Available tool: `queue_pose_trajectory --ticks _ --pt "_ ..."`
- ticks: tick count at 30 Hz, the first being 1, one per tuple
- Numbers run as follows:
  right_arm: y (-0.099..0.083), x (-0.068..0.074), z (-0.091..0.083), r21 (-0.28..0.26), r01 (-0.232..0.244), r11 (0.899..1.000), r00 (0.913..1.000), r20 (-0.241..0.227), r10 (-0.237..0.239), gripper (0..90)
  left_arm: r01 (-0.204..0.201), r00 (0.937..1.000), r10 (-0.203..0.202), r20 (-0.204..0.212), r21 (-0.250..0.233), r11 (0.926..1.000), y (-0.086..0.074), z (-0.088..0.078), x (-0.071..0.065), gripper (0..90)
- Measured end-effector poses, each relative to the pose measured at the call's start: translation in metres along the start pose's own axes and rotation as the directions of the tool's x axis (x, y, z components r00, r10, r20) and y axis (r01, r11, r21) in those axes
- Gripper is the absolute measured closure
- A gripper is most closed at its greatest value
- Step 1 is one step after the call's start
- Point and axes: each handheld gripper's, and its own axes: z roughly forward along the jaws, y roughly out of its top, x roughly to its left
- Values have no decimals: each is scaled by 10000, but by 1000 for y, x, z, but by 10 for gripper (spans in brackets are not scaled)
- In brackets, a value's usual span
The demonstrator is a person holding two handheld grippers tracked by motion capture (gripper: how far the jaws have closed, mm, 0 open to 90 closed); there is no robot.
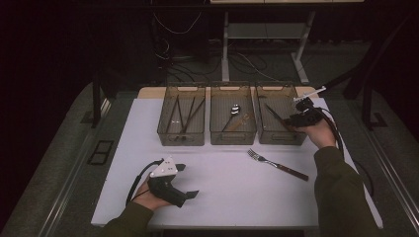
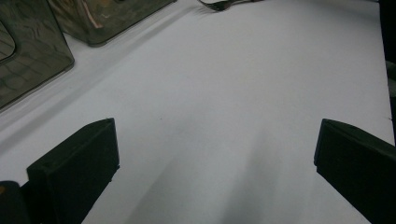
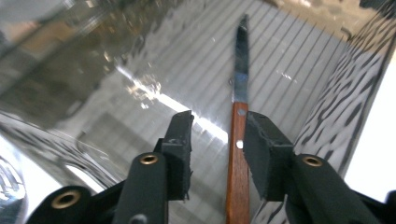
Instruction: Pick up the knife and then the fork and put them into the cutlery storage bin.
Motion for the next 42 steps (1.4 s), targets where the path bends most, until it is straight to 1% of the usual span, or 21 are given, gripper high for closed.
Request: queue_pose_trajectory --ticks 2,4,7,8,9,11,14,22,26,29,34,35,37,41,42 --pt "-1 -1 -5 -349 -149 9993 9998 -95 146 581 7 10000 -7 0 2 10000 0 0 0 0" --pt "-2 -2 -11 -630 -319 9975 9986 -444 291 550 -8 10000 8 -5 6 10000 0 0 0 0" --pt "-3 0 -21 -1050 -416 9936 9969 -704 343 492 -19 10000 19 -6 1 10000 0 0 0 0" --pt "-4 1 -24 -1175 -473 9919 9956 -860 373 472 -19 10000 19 -12 1 10000 0 0 0 0" --pt "-6 1 -27 -1269 -480 9907 9946 -976 357 456 -20 10000 20 -13 1 10000 0 0 0 0" --pt "-9 4 -32 -1461 -381 9885 9946 -1012 234 423 -16 10000 16 -18 -2 10000 0 0 0 0" --pt "-15 8 -40 -1752 -367 9838 9917 -1275 143 405 -11 10000 11 -25 -3 10000 0 0 0 0" --pt "-35 16 -56 -2369 -380 9708 9862 -1654 -17 358 -8 10000 8 -44 -1 10000 0 -1 0 0" --pt "-47 21 -60 -2485 -292 9682 9841 -1771 -158 342 -4 10000 4 -48 -2 10000 0 -1 0 0" --pt "-56 25 -62 -2493 -196 9682 9828 -1827 -271 341 9 10000 -9 -47 -10 10000 0 -1 0 0" --pt "-69 31 -64 -2420 32 9703 9806 -1894 -504 335 -6 10000 6 -36 -7 10000 0 -1 0 0" --pt "-71 33 -65 -2385 24 9711 9808 -1890 -489 333 -2 10000 2 -35 -10 10000 0 -1 0 0" --pt "-75 34 -67 -2412 140 9704 9802 -1883 -610 333 -31 10000 31 -28 3 10000 0 -1 0 0" --pt "-84 40 -69 -2329 181 9723 9772 -2017 -665 333 -47 10000 47 -23 14 10000 0 -1 0 0" --pt "-86 41 -70 -2287 298 9730 9764 -2015 -772 331 -60 10000 60 -24 30 10000 0 -1 0 0"
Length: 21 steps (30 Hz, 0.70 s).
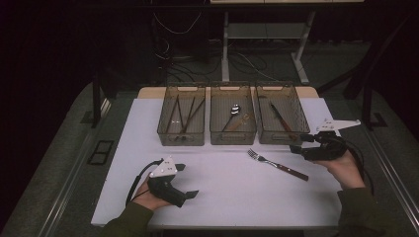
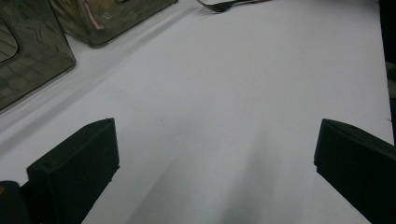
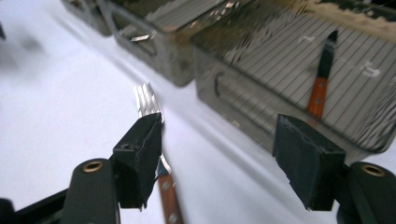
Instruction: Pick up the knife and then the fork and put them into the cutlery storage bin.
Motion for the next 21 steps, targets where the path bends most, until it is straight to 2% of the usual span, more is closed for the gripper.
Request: queue_pose_trajectory --ticks 8,14,20,21 --pt "-11 11 -2 265 319 9991 9992 -228 -313 318 -29 10000 29 -43 -31 10000 0 -1 0 0" --pt "-13 16 1 698 650 9954 9978 -145 -642 315 -4 10000 4 -50 -42 10000 0 -2 0 0" --pt "-12 21 7 1534 1237 9804 9923 -134 -1231 317 -7 10000 7 -39 -61 10000 0 -2 0 0" --pt "-11 22 8 1666 1160 9792 9932 -94 -1161 317 -12 10000 12 -34 -58 10000 0 -2 0 0"
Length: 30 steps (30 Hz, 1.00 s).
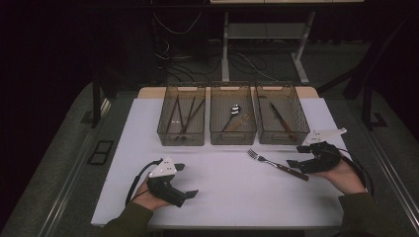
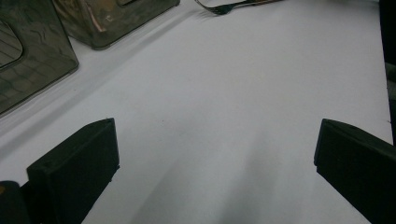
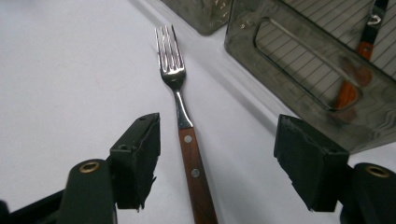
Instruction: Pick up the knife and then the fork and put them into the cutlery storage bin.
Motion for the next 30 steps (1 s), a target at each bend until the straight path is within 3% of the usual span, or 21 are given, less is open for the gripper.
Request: queue_pose_trajectory --ticks 5,15,26,30 --pt "5 2 5 722 64 9974 9995 -309 -42 325 -19 10000 19 11 28 10000 0 0 0 0" --pt "16 4 20 2025 627 9773 9971 -546 -526 371 8 10000 -8 2 28 10000 0 1 0 0" --pt "25 9 40 3270 1350 9353 9895 -936 -1101 483 -17 10000 17 -9 63 10000 0 1 0 0" --pt "28 11 49 3701 1771 9119 9832 -1075 -1473 543 -14 10000 14 -15 87 10000 0 1 0 0"
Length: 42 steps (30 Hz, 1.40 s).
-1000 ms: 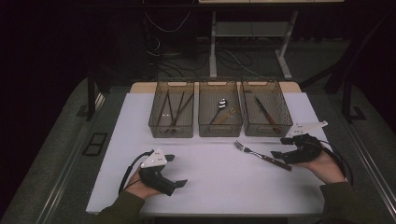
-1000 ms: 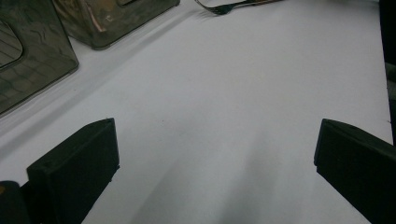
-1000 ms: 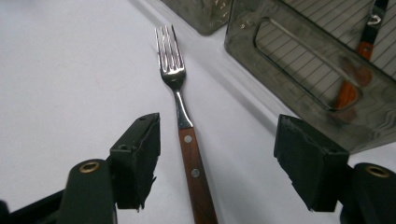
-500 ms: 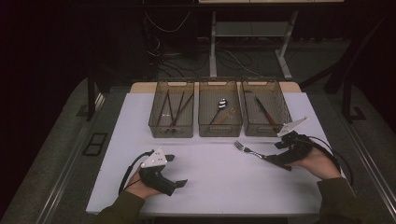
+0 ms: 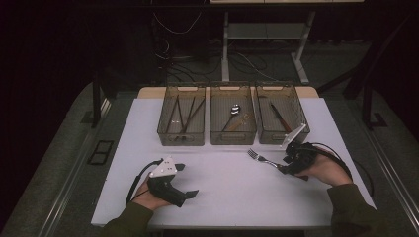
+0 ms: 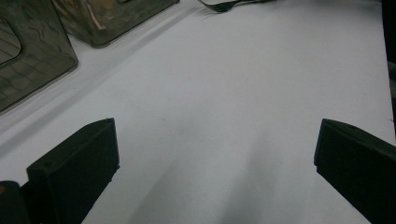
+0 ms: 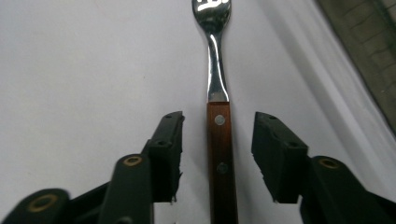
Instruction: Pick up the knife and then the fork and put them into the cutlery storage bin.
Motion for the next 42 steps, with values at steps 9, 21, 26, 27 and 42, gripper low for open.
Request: queue_pose_trajectory --ticks 9,21,26,27,42 --pt "14 0 10 1203 464 9916 9987 173 -489 673 83 10000 -83 12 -79 9999 0 0 -1 0" --pt "25 0 17 2040 751 9761 9972 -131 -740 726 59 10000 -59 31 -66 10000 0 1 -1 0" --pt "26 -2 17 2065 707 9759 9974 -281 -663 769 43 10000 -43 22 -49 10000 0 1 -1 0" --pt "26 -3 18 2074 769 9752 9970 -266 -729 771 64 10000 -63 23 -65 10000 0 1 -1 0" --pt "16 -5 14 1447 518 9881 9981 -408 -463 776 64 10000 -63 35 -63 10000 0 1 -1 0"
